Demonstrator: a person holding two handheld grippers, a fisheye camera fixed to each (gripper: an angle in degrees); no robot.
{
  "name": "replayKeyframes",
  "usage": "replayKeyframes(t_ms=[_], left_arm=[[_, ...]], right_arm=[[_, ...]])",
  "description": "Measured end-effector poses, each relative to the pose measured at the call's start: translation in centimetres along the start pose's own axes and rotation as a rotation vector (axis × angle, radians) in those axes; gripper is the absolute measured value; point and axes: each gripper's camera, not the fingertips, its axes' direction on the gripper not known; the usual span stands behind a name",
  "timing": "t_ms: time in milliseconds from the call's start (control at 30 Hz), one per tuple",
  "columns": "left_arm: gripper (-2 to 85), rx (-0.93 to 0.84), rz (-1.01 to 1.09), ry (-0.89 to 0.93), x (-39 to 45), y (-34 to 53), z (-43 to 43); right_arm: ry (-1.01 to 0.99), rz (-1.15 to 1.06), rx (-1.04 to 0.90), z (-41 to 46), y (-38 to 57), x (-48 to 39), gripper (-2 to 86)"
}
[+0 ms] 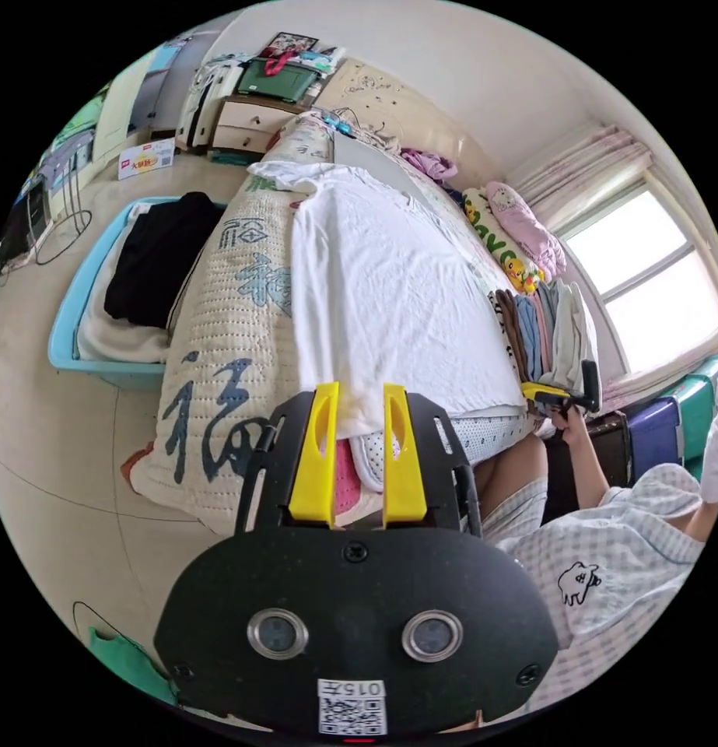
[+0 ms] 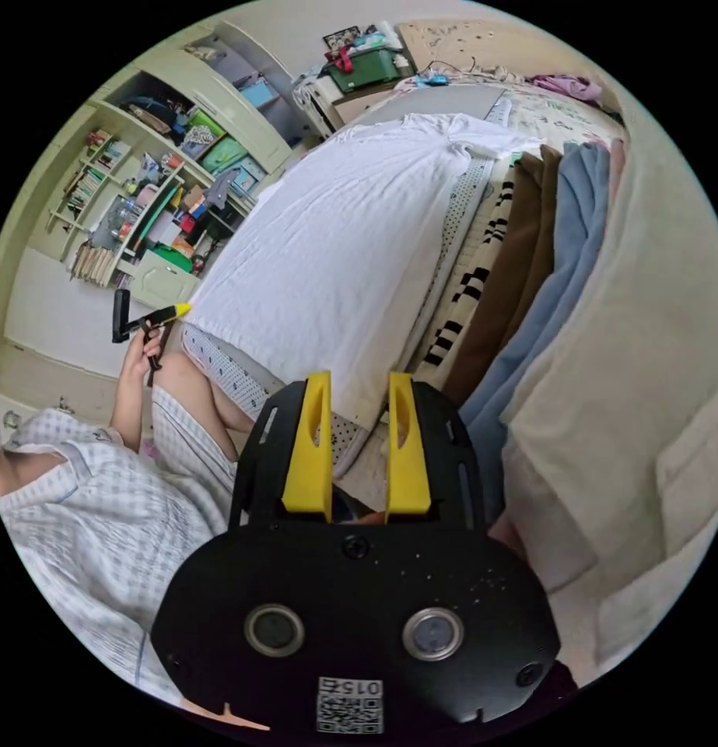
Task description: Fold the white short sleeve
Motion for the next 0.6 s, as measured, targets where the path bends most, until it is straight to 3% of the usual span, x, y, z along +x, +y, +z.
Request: replayKeyframes(t_ms=[100, 267, 400, 600], left_arm=[[8.8, 0.056, -0.026, -0.017, -0.4, 1.8, -1.9], [9.3, -0.013, -0.109, 0.02, -2.0, 3.0, -1.6], [10.0, -0.009, -0.081, -0.135, -1.4, 3.1, -2.2], [9.5, -0.049, -0.09, -0.068, -2.7, 3.9, -2.1]], right_arm=[[-0.044, 0.023, 0.079, -0.8, 1.9, 0.6, 8.5], [-0.061, 0.119, 0.145, -0.6, 3.6, 1.2, 11.7], [0.089, 0.136, 0.136, 0.4, 3.8, 0.4, 9.5], [0.139, 0.209, 0.242, 0.4, 5.5, -0.9, 11.4]])
